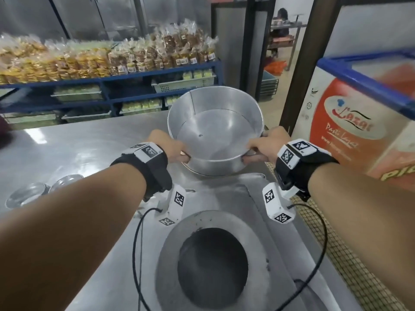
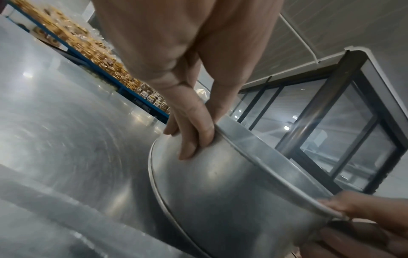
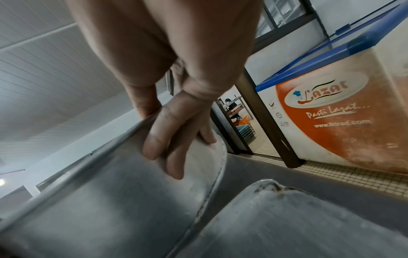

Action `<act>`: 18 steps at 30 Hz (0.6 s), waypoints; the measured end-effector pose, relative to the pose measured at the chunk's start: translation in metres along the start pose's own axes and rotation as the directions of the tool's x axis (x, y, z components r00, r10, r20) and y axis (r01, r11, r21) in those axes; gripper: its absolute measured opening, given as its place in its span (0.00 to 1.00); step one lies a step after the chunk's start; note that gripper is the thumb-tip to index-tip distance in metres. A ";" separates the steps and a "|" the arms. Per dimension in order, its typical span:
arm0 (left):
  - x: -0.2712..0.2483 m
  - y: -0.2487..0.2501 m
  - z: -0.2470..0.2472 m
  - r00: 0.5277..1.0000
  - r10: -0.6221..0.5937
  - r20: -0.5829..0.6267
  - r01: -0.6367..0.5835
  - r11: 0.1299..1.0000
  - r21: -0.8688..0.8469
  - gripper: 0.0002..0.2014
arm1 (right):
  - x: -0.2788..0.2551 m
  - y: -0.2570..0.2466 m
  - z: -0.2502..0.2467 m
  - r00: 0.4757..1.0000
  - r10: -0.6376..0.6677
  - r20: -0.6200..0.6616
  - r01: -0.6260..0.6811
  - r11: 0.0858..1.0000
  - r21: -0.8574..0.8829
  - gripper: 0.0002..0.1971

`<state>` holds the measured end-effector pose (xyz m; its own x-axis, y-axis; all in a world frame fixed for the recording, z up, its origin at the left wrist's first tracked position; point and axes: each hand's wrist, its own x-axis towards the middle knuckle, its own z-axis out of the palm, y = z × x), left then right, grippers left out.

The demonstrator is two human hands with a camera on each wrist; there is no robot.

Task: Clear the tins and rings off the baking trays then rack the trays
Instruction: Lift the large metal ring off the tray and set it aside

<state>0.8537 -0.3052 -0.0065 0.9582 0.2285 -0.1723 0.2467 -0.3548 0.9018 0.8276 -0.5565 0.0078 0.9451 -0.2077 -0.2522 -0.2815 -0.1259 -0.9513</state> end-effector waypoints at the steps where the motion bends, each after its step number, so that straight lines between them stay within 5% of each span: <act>1: -0.001 0.002 0.002 1.000 -0.013 0.013 0.012 1.000 0.007 0.14 | 0.005 0.002 0.001 1.000 -0.006 -0.009 0.006 1.000 -0.026 0.14; 6: 0.017 -0.005 0.007 0.999 -0.010 0.043 0.006 0.996 0.091 0.17 | 0.033 0.019 0.006 0.995 -0.093 -0.041 0.082 0.971 -0.225 0.17; 8: 0.022 -0.004 0.010 0.997 0.002 0.073 -0.006 0.999 0.046 0.10 | 0.041 0.026 0.006 0.994 -0.091 -0.052 0.078 0.972 -0.221 0.21; 12: 0.033 -0.006 0.017 0.997 -0.052 0.053 0.054 0.997 -0.056 0.14 | 0.050 0.034 0.007 0.995 -0.074 -0.062 0.060 0.978 -0.201 0.11; 18: 0.025 -0.008 0.019 0.991 -0.097 0.091 0.111 0.980 -0.167 0.11 | 0.036 0.043 0.015 0.972 -0.220 -0.083 0.174 0.912 -0.372 0.19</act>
<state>0.8785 -0.3139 -0.0254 0.9391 0.1786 -0.2937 0.3235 -0.1706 0.9307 0.8521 -0.5553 -0.0448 0.9668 -0.2547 -0.0212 -0.1535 -0.5122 -0.8450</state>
